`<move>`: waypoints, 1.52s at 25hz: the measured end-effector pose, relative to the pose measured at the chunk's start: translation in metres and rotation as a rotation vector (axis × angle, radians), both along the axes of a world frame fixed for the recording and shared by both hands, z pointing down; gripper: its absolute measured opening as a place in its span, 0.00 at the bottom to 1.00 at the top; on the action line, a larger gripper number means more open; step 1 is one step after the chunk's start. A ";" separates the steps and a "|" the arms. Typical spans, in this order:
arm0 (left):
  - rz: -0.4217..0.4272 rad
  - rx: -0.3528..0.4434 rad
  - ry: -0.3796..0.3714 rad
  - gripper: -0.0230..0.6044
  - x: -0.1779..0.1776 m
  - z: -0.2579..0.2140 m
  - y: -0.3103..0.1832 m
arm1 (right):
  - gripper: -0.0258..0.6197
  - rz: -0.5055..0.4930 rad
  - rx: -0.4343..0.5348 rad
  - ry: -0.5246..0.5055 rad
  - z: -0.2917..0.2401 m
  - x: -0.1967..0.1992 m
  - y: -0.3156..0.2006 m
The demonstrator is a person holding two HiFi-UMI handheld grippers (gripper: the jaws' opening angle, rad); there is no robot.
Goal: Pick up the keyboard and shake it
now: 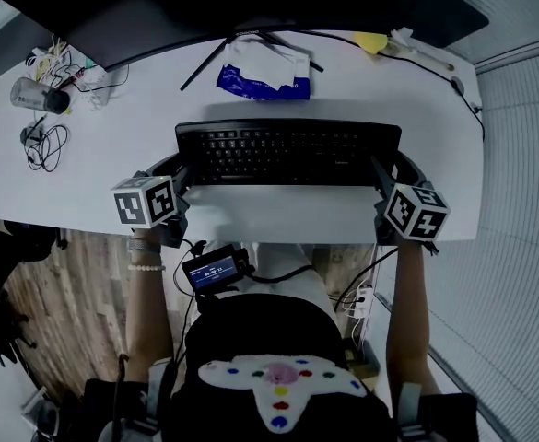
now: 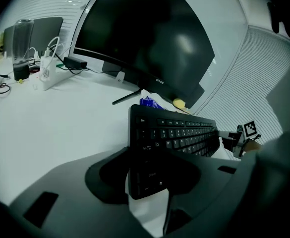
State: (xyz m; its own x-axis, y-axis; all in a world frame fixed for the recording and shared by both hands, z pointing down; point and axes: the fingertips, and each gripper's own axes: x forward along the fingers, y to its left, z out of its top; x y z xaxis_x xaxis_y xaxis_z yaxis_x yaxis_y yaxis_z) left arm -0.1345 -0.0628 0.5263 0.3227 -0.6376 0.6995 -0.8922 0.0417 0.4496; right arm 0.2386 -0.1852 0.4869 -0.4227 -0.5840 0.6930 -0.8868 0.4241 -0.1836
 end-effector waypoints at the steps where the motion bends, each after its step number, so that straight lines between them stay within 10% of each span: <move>1: -0.001 -0.008 -0.005 0.30 -0.001 0.002 0.000 | 0.47 -0.001 -0.015 -0.006 0.006 -0.001 0.000; 22: -0.023 -0.073 -0.030 0.30 -0.004 0.021 -0.008 | 0.47 0.043 -0.183 -0.065 0.065 0.000 -0.005; 34: -0.013 -0.004 -0.144 0.34 -0.009 0.012 -0.010 | 0.47 0.125 -0.104 0.024 0.058 0.008 -0.002; 38: -0.064 0.094 -0.240 0.15 -0.029 -0.011 -0.007 | 0.34 0.096 0.064 0.193 0.030 0.008 0.004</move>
